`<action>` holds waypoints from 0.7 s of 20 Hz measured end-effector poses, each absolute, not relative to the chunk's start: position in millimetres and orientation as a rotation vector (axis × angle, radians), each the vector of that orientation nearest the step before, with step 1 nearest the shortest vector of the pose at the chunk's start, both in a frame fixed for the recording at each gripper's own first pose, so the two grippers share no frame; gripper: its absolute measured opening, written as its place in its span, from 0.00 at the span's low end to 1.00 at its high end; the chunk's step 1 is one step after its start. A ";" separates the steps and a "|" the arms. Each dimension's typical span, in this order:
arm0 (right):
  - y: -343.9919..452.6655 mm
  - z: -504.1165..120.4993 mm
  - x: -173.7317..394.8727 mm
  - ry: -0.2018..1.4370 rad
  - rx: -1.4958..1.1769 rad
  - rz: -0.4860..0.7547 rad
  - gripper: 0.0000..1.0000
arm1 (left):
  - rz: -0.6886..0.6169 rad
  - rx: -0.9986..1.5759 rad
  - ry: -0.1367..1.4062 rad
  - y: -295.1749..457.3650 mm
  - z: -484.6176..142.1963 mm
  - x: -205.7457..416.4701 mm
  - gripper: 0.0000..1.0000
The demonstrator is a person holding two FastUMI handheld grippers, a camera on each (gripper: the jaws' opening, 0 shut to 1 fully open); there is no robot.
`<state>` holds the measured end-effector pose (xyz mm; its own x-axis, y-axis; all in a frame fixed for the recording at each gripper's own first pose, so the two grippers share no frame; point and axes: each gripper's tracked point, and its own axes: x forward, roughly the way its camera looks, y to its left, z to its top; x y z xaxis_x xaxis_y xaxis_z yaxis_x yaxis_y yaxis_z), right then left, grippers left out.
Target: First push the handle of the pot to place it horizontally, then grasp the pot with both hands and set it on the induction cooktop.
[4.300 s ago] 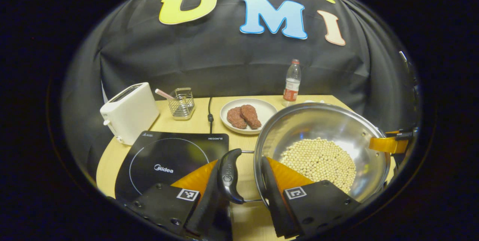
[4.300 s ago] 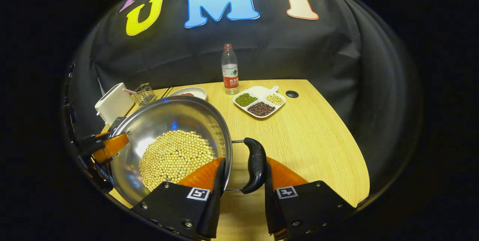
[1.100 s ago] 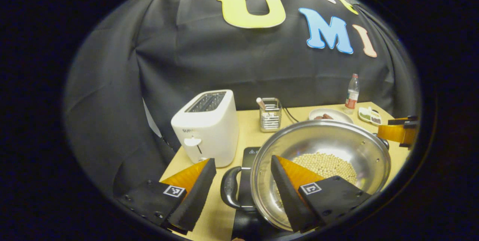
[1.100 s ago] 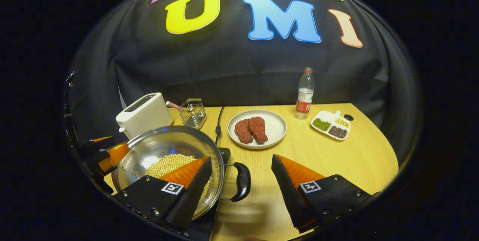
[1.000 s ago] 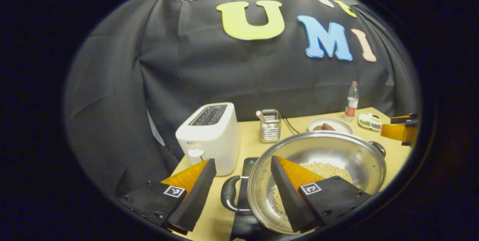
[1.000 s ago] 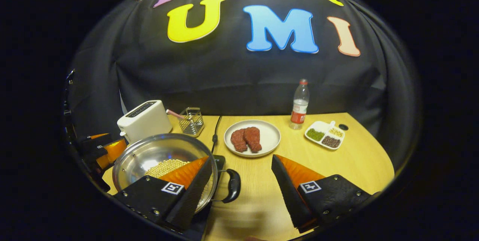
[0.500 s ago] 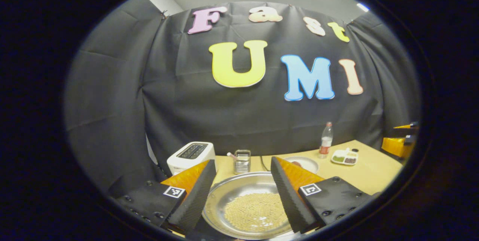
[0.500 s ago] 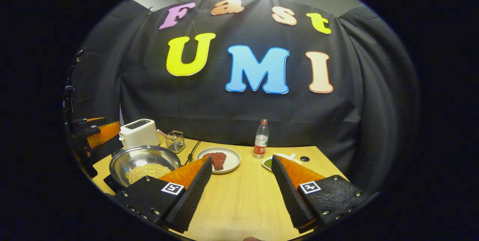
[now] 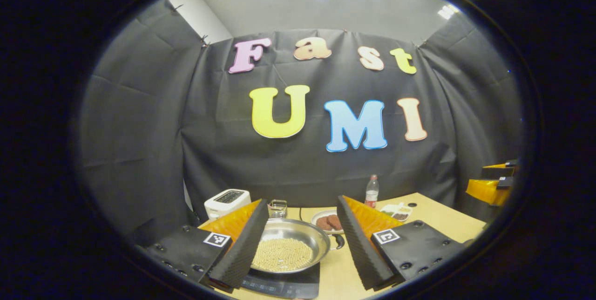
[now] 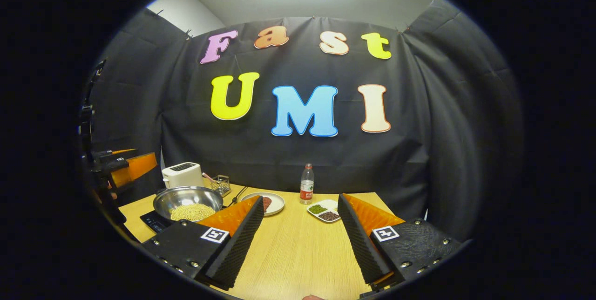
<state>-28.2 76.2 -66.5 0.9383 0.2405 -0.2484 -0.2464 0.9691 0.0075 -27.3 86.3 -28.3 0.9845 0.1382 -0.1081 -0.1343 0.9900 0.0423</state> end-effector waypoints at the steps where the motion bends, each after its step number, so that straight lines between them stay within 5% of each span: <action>1: 68.8 -64.3 -35.1 0.245 -0.026 0.245 0.96 | 0.132 0.033 0.106 77.2 -23.8 -37.8 0.96; 9: 52.2 -47.9 -67.6 0.206 0.019 0.199 0.96 | 0.071 0.049 0.066 45.6 -2.3 -84.2 1.00; 14: 58.3 -37.7 -76.5 0.182 0.027 0.176 0.96 | 0.040 0.057 0.048 44.2 5.4 -89.6 0.90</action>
<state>-76.5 58.3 -37.7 0.9681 0.1768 -0.1775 -0.1719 0.9842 0.0429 -89.6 44.2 5.4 0.9980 0.0416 -0.0471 -0.0389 0.9976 0.0574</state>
